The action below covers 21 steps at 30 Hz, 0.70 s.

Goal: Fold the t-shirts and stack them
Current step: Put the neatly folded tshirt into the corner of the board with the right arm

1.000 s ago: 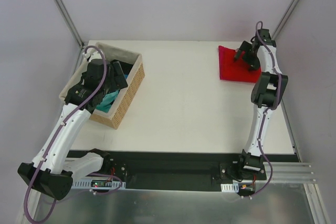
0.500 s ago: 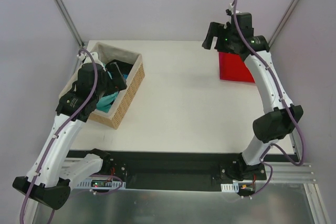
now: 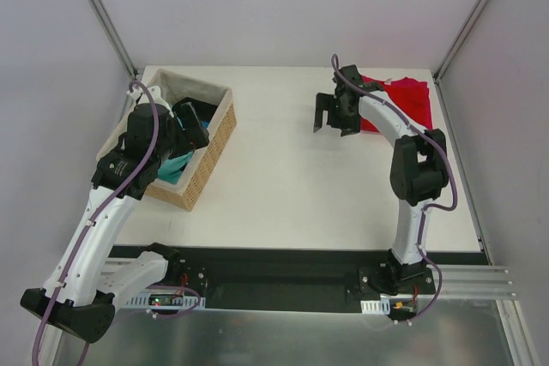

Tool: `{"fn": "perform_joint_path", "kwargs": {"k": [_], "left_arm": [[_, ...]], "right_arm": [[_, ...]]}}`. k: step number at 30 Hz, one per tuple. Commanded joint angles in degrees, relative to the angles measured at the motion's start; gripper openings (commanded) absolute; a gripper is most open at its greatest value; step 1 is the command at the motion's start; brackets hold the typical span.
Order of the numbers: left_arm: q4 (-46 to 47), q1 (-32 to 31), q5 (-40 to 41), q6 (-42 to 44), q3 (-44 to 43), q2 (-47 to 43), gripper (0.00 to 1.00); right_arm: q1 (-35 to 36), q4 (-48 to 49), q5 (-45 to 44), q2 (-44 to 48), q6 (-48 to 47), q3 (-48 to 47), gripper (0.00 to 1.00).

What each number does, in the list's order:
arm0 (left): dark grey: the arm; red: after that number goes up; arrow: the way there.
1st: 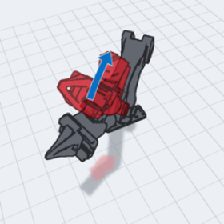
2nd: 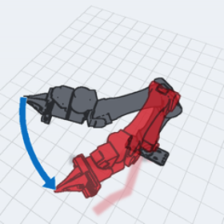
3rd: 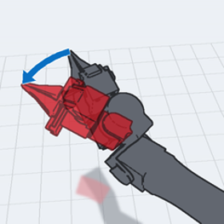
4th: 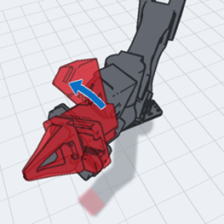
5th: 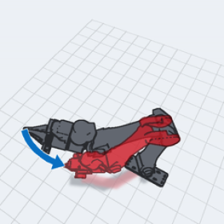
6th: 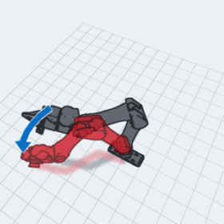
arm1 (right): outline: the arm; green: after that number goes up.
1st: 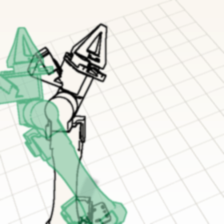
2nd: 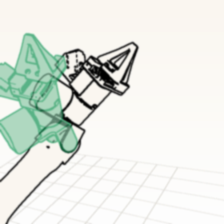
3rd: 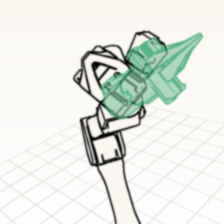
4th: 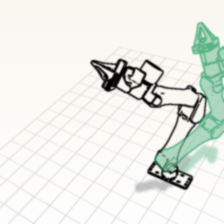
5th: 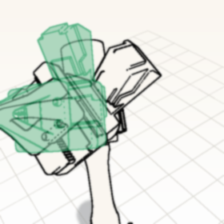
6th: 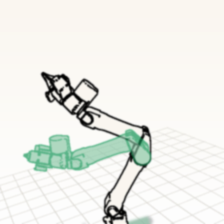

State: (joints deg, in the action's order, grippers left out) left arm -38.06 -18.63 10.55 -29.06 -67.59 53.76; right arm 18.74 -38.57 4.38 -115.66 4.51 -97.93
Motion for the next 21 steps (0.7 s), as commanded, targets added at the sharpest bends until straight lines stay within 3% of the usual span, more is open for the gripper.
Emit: {"fn": "perform_joint_path", "kwargs": {"k": [1,10,21], "left_arm": [[0.97,0.62,-0.53,-0.21,0.09,-0.5,0.99],[0.89,0.62,0.09,0.14,0.45,0.56,0.99],[1.06,0.62,1.05,1.11,-0.35,1.79,0.99]], "right_arm": [[-0.19,1.56,-4.02,2.1,1.64,2.82,0.97],[-8.53,4.46,-6.93,6.14,4.36,13.55,0.97],[-16.45,0.08,-10.97,0.26,3.05,8.11,0.97]]}}
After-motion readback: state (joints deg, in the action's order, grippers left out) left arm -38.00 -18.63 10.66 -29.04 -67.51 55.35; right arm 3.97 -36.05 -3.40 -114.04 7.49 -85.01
